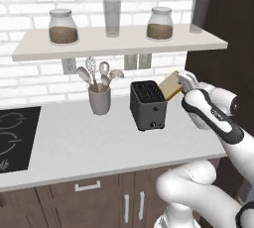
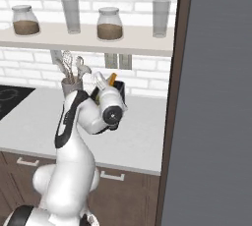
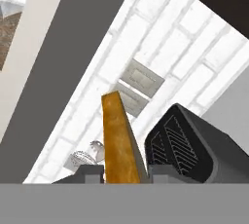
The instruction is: Start the toaster. Once the lever pops up, take the bread to the plate on the dining counter.
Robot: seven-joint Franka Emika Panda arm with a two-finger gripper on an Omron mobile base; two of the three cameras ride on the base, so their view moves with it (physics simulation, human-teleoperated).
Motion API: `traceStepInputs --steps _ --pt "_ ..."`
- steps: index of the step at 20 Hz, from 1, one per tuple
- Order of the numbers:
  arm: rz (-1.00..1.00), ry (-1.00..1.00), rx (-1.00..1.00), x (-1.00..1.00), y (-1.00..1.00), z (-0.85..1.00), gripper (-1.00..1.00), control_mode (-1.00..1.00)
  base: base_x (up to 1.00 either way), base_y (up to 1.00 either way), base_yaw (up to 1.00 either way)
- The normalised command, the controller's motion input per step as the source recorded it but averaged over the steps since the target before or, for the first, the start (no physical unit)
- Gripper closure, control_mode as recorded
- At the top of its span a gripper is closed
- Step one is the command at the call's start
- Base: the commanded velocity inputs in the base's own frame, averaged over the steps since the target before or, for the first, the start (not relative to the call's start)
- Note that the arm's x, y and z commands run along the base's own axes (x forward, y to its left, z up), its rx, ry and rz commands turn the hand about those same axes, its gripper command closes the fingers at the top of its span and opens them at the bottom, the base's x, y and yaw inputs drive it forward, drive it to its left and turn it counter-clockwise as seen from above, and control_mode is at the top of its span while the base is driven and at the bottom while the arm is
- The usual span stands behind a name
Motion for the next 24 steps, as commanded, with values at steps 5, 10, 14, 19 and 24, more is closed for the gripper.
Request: traceStepInputs --steps 5,10,14,19,24 --pt "0.00 0.17 -0.01 -1.00 -0.02 0.90 1.00 -1.00 0.00 0.00 0.00" --pt "0.00 0.40 -0.16 -1.00 -0.04 0.52 1.00 -1.00 0.00 0.00 0.00" --pt "0.00 0.40 -0.29 -1.00 -0.01 -0.04 1.00 -1.00 0.00 0.00 0.00" --pt "0.00 0.14 -0.33 -1.00 0.00 -0.28 1.00 -1.00 0.00 0.00 0.00" --pt "0.00 0.05 -0.22 -0.86 -0.01 -0.02 1.00 -1.00 0.00 0.00 0.00"
